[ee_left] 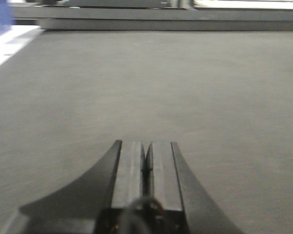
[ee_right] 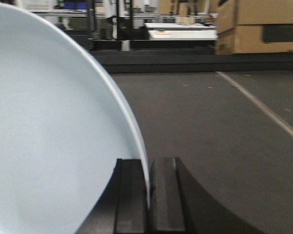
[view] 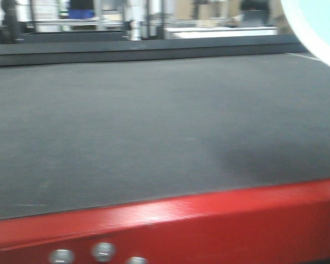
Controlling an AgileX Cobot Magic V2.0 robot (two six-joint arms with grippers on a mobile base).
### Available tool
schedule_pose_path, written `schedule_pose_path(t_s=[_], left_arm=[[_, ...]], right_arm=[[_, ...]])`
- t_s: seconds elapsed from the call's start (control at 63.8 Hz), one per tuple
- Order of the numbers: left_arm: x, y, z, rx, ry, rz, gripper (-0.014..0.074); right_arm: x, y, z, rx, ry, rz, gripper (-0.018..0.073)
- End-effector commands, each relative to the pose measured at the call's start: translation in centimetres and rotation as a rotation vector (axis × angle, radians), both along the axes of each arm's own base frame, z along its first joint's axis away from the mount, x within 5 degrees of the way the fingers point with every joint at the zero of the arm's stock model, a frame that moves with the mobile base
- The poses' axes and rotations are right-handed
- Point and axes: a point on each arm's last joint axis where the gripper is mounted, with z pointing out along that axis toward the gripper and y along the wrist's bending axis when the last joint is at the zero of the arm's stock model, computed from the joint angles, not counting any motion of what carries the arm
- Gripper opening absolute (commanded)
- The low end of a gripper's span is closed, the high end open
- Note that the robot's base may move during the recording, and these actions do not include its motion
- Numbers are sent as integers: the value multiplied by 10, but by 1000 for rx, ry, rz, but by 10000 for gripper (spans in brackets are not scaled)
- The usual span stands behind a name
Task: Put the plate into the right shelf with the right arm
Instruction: 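Hold the plate in the right gripper while the base drives away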
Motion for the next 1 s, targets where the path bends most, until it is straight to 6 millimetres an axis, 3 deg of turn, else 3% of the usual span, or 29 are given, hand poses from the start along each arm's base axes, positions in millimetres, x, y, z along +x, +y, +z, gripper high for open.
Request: schedule_pose_path(t_s=[0.0,0.988], left_arm=[[0,0,5,-2,-80,1,-47],[0,0,5,-2,-80,1,-47]], right_arm=[[-1,0,19,-2,-130,-5,54],[-1,0,19,-2,-130,-5,54]])
